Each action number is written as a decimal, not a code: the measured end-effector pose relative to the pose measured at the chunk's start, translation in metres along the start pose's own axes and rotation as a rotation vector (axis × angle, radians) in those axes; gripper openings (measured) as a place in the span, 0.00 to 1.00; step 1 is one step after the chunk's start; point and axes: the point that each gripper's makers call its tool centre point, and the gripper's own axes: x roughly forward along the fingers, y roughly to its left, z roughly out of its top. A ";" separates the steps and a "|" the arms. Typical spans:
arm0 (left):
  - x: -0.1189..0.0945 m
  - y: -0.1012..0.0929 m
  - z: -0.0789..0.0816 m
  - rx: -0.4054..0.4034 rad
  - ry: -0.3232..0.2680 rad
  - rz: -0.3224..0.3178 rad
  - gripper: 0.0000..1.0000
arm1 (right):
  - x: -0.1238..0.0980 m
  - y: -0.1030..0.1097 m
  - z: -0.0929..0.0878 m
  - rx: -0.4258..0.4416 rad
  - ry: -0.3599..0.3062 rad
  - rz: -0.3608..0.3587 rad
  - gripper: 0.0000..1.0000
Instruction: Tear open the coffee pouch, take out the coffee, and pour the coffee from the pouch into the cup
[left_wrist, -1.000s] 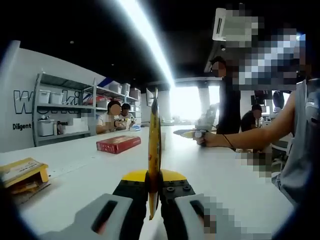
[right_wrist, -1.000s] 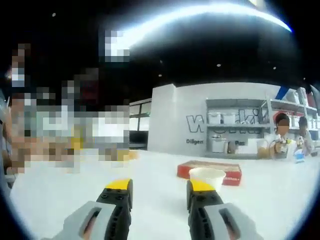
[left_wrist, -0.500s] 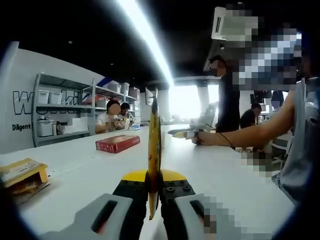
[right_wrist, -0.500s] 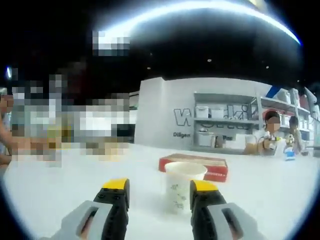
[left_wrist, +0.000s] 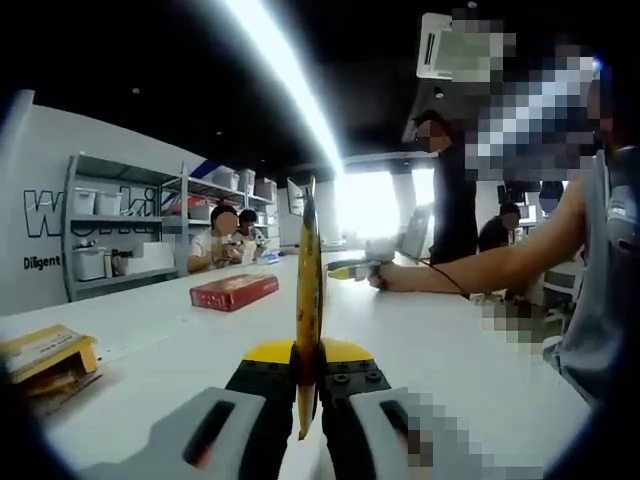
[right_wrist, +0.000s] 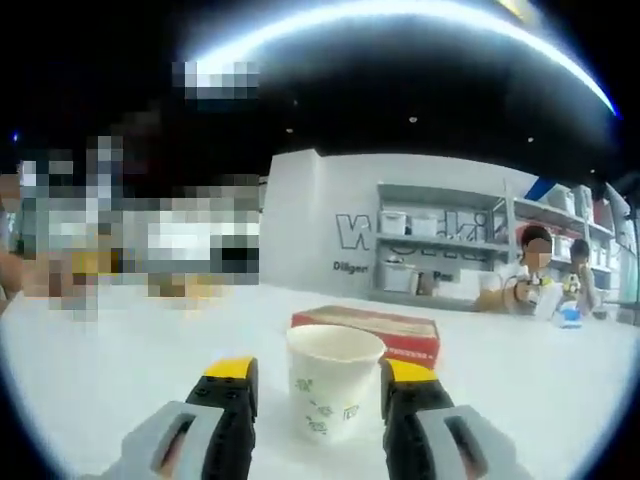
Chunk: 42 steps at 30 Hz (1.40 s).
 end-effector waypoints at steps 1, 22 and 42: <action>-0.001 0.000 0.001 -0.001 -0.002 0.002 0.10 | 0.002 0.000 -0.001 -0.004 0.005 0.003 0.52; 0.001 0.003 -0.001 -0.007 0.003 0.014 0.10 | 0.025 -0.008 -0.003 -0.014 0.007 0.044 0.56; 0.002 0.003 -0.003 -0.008 0.007 0.016 0.10 | 0.026 0.002 -0.004 0.027 0.014 0.091 0.46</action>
